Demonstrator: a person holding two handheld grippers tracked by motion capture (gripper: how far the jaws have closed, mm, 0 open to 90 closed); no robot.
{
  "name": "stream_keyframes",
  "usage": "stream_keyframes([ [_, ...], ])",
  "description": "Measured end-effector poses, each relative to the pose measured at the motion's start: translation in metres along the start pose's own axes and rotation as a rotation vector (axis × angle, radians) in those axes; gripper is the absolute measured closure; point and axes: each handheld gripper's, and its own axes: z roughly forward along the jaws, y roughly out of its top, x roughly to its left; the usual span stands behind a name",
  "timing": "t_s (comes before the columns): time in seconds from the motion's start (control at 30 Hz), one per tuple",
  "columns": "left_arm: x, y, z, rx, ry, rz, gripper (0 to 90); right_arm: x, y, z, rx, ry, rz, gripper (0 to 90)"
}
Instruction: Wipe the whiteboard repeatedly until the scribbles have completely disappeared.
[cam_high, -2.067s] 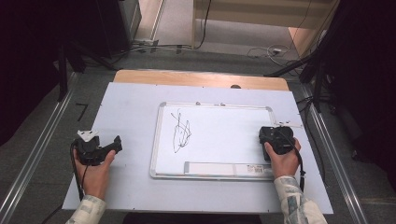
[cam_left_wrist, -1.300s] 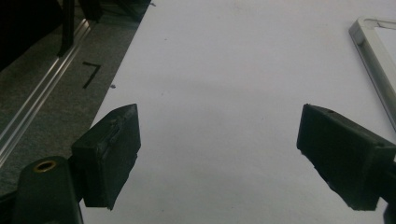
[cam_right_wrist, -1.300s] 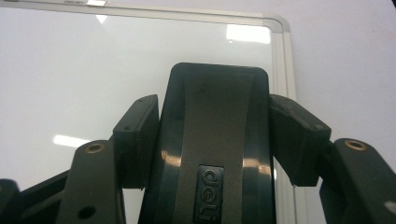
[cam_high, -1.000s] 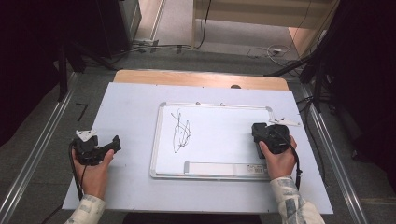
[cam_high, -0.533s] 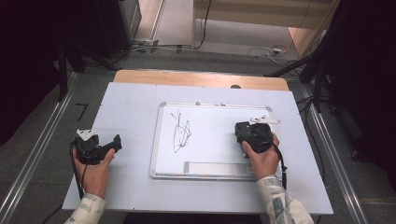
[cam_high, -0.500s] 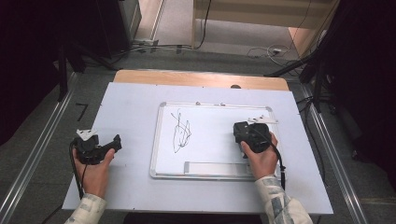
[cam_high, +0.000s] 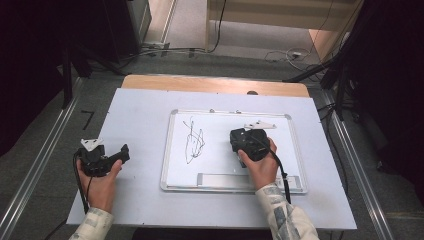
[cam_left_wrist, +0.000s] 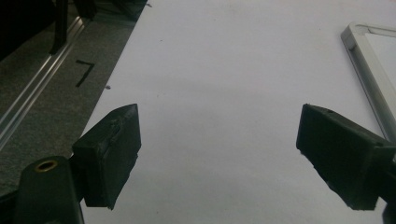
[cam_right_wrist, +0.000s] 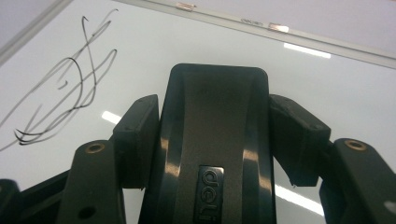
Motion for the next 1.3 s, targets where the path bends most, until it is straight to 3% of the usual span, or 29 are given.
stream_keyframes([
  [1.0, 0.002, 0.0, -0.002, -0.008, -0.009, -0.002, 14.9, 0.063, 0.019, 0.038, 0.019, 0.106, -0.046, 35.6],
  [1.3, 0.002, 0.001, -0.002, -0.011, -0.014, -0.002, 14.9, 0.073, 0.021, 0.049, 0.028, 0.112, -0.051, 35.5],
])
